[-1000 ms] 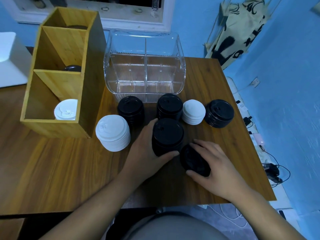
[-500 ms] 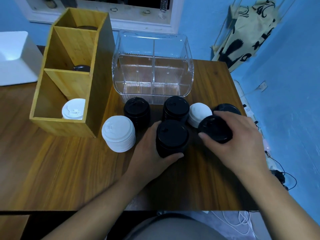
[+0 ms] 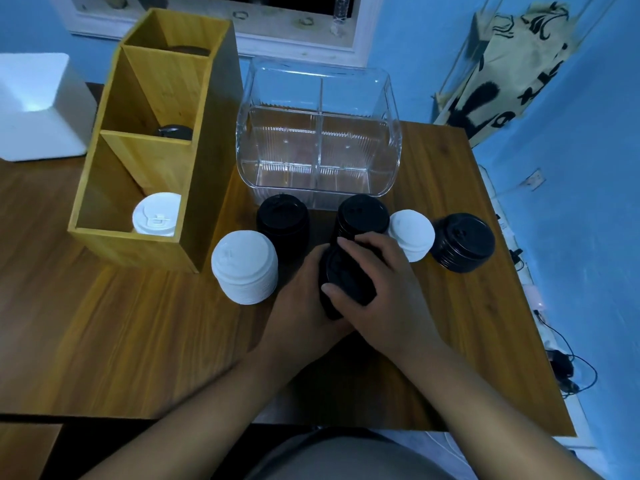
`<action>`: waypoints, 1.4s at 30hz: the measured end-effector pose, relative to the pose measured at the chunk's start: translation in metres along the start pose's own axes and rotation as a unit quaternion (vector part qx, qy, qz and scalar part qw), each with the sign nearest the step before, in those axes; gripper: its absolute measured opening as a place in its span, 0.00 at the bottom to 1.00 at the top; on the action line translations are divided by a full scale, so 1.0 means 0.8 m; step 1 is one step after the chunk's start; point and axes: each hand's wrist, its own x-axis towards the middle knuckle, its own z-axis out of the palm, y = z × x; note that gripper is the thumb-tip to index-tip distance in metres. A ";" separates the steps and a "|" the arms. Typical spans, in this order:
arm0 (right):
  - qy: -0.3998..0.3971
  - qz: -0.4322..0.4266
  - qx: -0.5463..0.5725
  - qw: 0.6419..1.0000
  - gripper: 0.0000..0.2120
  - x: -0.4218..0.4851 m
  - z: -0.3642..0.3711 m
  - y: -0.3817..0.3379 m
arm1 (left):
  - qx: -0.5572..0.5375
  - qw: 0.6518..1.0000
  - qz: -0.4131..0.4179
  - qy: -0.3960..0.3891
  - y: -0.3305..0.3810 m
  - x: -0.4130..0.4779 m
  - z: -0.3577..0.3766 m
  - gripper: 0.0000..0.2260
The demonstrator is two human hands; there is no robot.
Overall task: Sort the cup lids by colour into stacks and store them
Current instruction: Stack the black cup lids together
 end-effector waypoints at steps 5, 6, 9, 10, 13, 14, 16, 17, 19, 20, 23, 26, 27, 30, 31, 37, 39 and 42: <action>-0.009 -0.027 -0.080 0.996 0.30 -0.002 0.006 0.004 | -0.002 1.000 0.019 0.001 0.000 0.000 0.000 0.41; -0.008 -0.032 -0.097 0.995 0.30 0.000 0.006 0.005 | 0.001 1.000 0.019 0.000 0.000 0.000 -0.001 0.41; -0.015 -0.029 -0.124 0.992 0.30 0.004 0.005 0.006 | 0.000 1.000 0.011 -0.002 0.001 0.001 -0.002 0.41; -0.019 -0.029 -0.127 0.991 0.30 0.005 0.004 0.005 | -0.004 1.000 0.009 -0.003 0.003 0.002 -0.002 0.41; -0.038 -0.045 -0.137 0.989 0.30 0.004 -0.003 0.002 | -0.008 1.000 0.013 -0.005 0.005 0.002 -0.002 0.40; -0.037 -0.051 -0.133 0.989 0.30 -0.001 -0.009 0.003 | -0.006 1.000 0.014 -0.010 0.005 0.001 -0.002 0.40; -0.001 -0.055 -0.097 0.994 0.29 -0.012 -0.026 0.013 | 0.010 1.000 0.004 -0.023 0.004 0.001 -0.001 0.42; 0.034 -0.054 -0.070 0.996 0.27 -0.018 -0.038 0.022 | 0.024 0.999 -0.004 -0.026 0.003 0.001 -0.001 0.45; 0.108 -0.036 -0.048 0.992 0.25 -0.023 -0.063 0.053 | 0.052 0.998 -0.013 -0.028 0.002 0.001 -0.001 0.48; 0.134 -0.017 -0.060 0.989 0.25 -0.021 -0.076 0.072 | 0.060 0.998 -0.015 -0.029 0.001 0.001 0.000 0.49; 0.118 0.049 -0.117 0.985 0.32 0.000 -0.109 0.132 | 0.076 0.996 -0.015 -0.035 0.001 0.000 0.002 0.50; 0.009 0.070 -0.139 0.988 0.40 0.018 -0.127 0.173 | 0.092 0.995 -0.004 -0.044 0.001 -0.001 0.004 0.51; -0.023 0.074 -0.135 0.988 0.41 0.022 -0.129 0.181 | 0.098 0.994 0.000 -0.048 0.001 -0.001 0.004 0.51; -0.038 0.061 -0.100 0.992 0.40 0.023 -0.121 0.195 | 0.102 0.993 0.004 -0.051 0.001 0.000 0.005 0.51; -0.021 0.053 -0.093 0.994 0.40 0.020 -0.116 0.196 | 0.100 0.994 0.003 -0.051 0.001 0.000 0.005 0.51; 0.073 0.044 -0.121 0.989 0.38 -0.008 -0.088 0.180 | 0.119 0.991 0.008 -0.056 0.002 0.001 0.009 0.50; 0.084 0.059 -0.120 0.987 0.37 -0.020 -0.086 0.170 | 0.128 0.990 0.012 -0.056 0.003 -0.001 0.010 0.50; 0.123 0.085 -0.090 0.985 0.36 -0.043 -0.086 0.150 | 0.136 0.989 0.019 -0.054 0.005 -0.002 0.011 0.50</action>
